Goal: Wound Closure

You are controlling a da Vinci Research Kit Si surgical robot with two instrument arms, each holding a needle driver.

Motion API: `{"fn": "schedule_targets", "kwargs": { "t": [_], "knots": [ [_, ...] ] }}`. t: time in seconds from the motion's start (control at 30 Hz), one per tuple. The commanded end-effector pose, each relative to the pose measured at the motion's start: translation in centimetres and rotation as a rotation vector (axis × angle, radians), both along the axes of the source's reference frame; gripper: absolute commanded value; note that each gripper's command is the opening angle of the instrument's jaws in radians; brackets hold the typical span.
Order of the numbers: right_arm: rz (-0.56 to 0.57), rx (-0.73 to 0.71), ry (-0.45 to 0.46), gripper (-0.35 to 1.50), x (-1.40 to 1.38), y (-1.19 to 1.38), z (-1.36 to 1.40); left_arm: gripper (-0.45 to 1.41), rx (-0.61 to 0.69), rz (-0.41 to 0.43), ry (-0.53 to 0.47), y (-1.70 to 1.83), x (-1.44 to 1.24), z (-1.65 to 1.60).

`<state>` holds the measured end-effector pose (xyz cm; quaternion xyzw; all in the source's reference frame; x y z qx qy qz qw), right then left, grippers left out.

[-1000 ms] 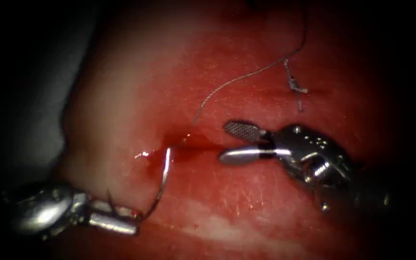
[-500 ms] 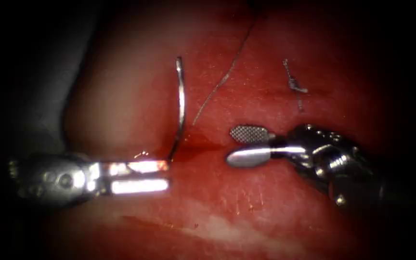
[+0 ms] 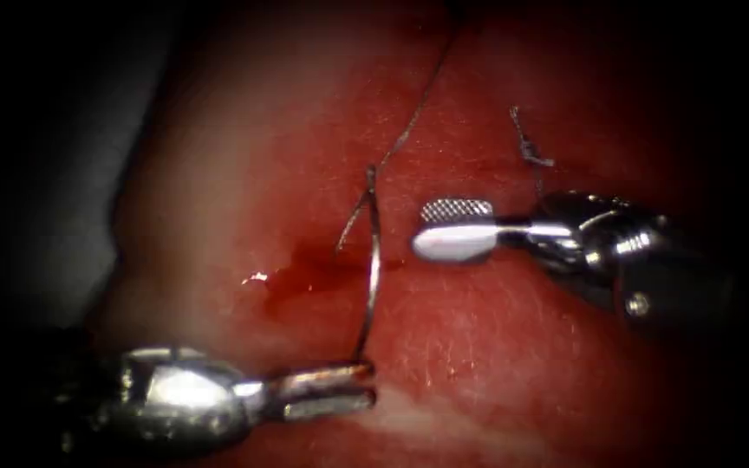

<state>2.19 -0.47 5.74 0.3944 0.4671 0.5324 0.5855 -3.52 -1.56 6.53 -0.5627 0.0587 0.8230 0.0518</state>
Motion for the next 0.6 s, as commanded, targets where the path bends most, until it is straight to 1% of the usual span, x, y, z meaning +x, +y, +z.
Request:
{"fn": "schedule_targets", "kwargs": {
  "t": [0.03,0.1,0.17,0.23,0.4,0.47,0.6],
  "knots": [
    [0.0,0.015,-0.001,0.88,0.13,-0.01,0.03,-0.45,-0.008,0.0,0.015,-0.01,-0.08,0.08],
    [-0.014,0.031,-0.028,0.93,0.18,-0.03,0.02,-0.45,-0.019,-0.002,0.032,-0.03,-0.1,0.11],
    [-0.044,0.043,-0.073,0.98,0.24,-0.07,0.02,-0.45,-0.035,-0.008,0.047,-0.03,-0.11,0.12],
    [-0.057,0.06,-0.089,0.98,0.28,-0.09,0.0,-0.45,-0.055,-0.017,0.075,-0.02,-0.11,0.13],
    [-0.052,0.086,-0.098,0.91,0.34,-0.11,-0.01,-0.45,-0.076,-0.036,0.116,0.0,-0.11,0.15],
    [-0.057,0.085,-0.117,0.88,0.37,-0.13,0.0,-0.45,-0.079,-0.044,0.128,0.0,-0.1,0.15],
    [-0.045,0.08,-0.146,0.84,0.44,-0.11,0.04,-0.45,-0.08,-0.038,0.123,0.0,-0.11,0.15]
  ]
}}
